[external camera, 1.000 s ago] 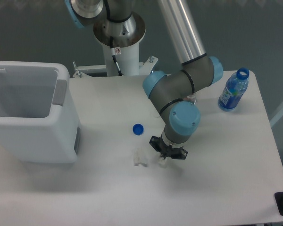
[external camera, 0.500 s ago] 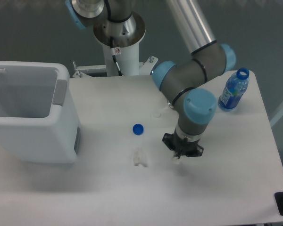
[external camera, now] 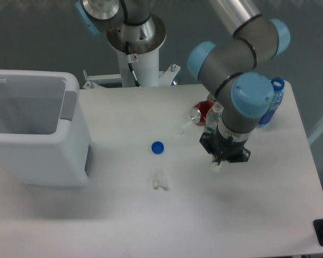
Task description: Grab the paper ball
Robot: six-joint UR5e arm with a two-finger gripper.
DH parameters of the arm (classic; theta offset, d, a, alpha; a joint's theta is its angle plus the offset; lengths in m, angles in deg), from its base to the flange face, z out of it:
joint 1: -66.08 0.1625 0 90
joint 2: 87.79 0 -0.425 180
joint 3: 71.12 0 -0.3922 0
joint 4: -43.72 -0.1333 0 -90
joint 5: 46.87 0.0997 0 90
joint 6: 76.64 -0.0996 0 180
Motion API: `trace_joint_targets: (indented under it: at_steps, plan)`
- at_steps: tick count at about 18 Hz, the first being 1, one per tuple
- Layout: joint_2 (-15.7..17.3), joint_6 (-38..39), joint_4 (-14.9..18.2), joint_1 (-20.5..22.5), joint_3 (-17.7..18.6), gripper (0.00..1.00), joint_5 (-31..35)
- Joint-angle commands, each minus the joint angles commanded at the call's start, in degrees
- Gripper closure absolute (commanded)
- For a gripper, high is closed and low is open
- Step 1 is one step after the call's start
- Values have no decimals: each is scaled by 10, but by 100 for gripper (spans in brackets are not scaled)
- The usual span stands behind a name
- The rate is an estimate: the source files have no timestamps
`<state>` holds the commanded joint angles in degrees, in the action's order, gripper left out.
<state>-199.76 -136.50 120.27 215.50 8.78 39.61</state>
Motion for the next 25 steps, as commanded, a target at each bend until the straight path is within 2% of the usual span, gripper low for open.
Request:
trace_joint_targets:
  at_steps: [3, 5, 8, 10, 15, 20, 25]
  plan:
    - [13, -1, 18, -3, -18, 100, 1]
    - [15, -6, 46, -6, -36, 100, 2]
    - [31, -61, 80, -7, -46, 100, 6]
    - [41, -89, 81, -4, -44, 100, 15]
    - [39, -143, 83, 3, -47, 100, 70]
    - [10, -148, 80, 16, -95, 100, 70]
    - [4, -178, 79, 19, -108, 100, 70]
